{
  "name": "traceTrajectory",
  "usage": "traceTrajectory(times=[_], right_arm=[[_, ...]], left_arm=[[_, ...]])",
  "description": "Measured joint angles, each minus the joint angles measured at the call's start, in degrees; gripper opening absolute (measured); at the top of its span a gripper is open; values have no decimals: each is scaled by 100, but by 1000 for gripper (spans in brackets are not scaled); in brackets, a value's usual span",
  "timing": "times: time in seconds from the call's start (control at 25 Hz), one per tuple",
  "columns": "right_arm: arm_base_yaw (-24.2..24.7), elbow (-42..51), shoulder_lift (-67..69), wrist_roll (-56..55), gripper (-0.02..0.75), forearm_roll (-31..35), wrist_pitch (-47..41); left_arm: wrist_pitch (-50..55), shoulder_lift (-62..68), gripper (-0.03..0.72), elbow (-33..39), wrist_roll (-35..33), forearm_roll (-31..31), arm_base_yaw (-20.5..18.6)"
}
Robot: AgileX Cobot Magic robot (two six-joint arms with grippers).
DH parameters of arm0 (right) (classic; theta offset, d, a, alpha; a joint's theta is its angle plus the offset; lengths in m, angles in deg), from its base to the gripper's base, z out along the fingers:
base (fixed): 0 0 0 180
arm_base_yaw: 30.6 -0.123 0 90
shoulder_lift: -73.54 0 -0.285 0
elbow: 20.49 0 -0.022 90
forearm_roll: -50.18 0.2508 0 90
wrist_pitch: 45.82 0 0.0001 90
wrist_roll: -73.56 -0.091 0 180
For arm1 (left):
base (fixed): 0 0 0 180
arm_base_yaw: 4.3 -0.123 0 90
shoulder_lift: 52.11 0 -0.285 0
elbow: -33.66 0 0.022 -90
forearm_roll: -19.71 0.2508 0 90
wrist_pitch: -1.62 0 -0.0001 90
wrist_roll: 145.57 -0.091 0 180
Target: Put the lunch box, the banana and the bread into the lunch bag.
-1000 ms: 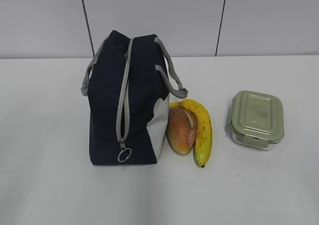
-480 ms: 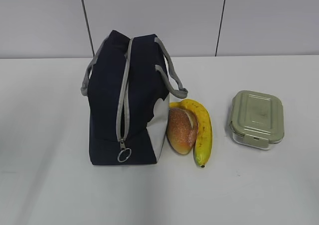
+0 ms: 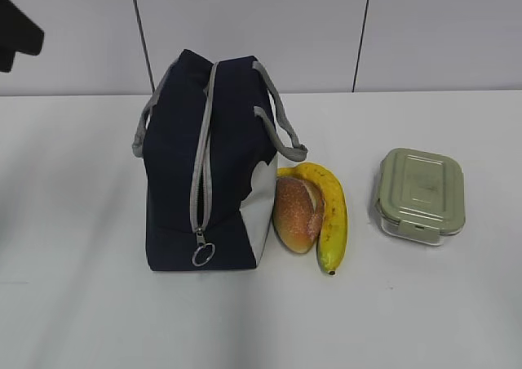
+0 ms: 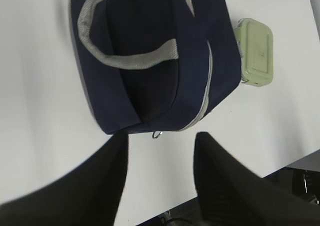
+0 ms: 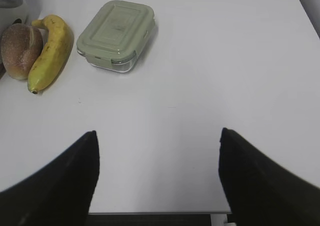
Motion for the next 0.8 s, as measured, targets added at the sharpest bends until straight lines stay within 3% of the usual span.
traceTrajectory(times=[0.44, 0.68, 0.8], right_arm=[[0, 0, 0, 0, 569, 0, 0], [0, 0, 0, 0, 569, 0, 0], [0, 0, 0, 0, 569, 0, 0]], left_arm=[[130, 1759, 321, -1733, 700, 929, 1026], [237, 2467, 328, -2187, 813, 1151, 1279], [241, 2704, 386, -2312, 860, 1156, 1304]])
